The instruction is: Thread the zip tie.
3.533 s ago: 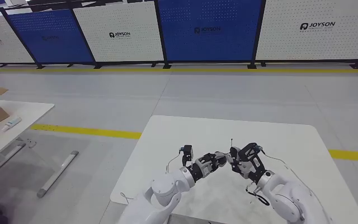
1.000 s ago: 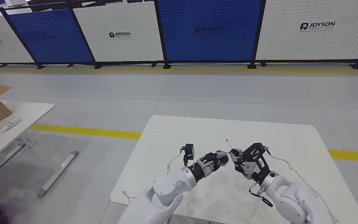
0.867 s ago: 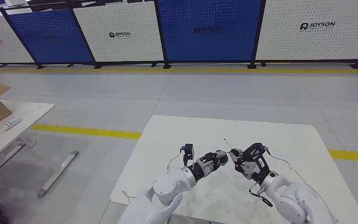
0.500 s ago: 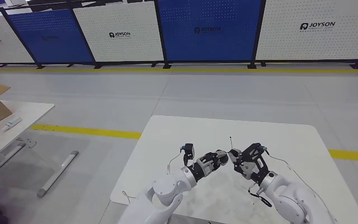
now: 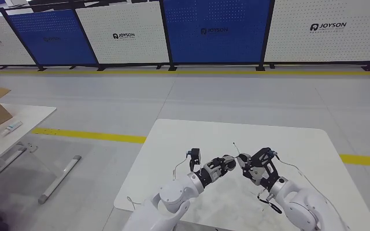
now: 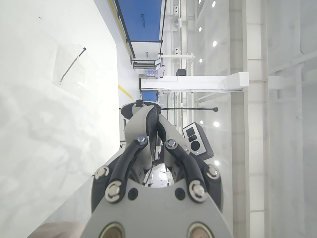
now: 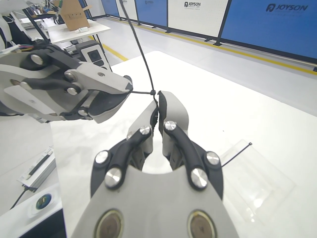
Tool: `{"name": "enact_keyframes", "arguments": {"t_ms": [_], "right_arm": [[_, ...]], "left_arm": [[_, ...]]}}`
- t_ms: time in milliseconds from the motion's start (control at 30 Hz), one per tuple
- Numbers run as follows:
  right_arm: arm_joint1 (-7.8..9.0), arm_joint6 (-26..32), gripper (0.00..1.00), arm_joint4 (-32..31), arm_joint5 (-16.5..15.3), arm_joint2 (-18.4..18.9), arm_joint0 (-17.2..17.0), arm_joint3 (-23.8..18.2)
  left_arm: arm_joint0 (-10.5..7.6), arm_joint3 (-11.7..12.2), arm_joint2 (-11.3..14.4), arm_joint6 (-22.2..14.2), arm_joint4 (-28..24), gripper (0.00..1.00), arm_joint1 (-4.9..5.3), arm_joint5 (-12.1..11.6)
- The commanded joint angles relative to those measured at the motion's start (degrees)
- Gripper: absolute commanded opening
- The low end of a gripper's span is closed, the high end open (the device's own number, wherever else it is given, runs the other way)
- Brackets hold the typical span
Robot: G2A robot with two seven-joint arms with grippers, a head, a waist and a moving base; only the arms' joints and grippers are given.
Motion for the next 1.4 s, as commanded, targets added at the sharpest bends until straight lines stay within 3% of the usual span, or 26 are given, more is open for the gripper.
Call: {"name": "enact_keyframes", "arguments": {"t_ms": [0,100,167,967,1367], "right_arm": [[0.02,-0.04,0.12,0.03,0.0,-0.01,0.0,-0.02],[0.05,-0.13,0.08,0.1,0.0,0.05,0.0,-0.02],[0.07,-0.18,0.0,0.13,0.0,0.11,-0.02,-0.01],[0.06,0.05,0.0,-0.65,0.0,-0.96,0.24,0.57],[0.38,0.94,0.0,-1.03,0.0,-1.94,0.68,0.72]], "left_arm": [[0.07,-0.01,0.03,0.11,0.13,0.0,0.02,0.01],[0.2,-0.14,0.17,0.11,0.32,0.0,0.03,-0.04],[0.27,-0.26,0.24,0.12,0.44,0.0,0.05,-0.05],[1.05,-1.75,-0.03,0.36,-0.79,0.0,0.06,-3.91],[1.03,-2.95,-0.13,0.14,-1.56,0.0,0.04,-4.64]]}}
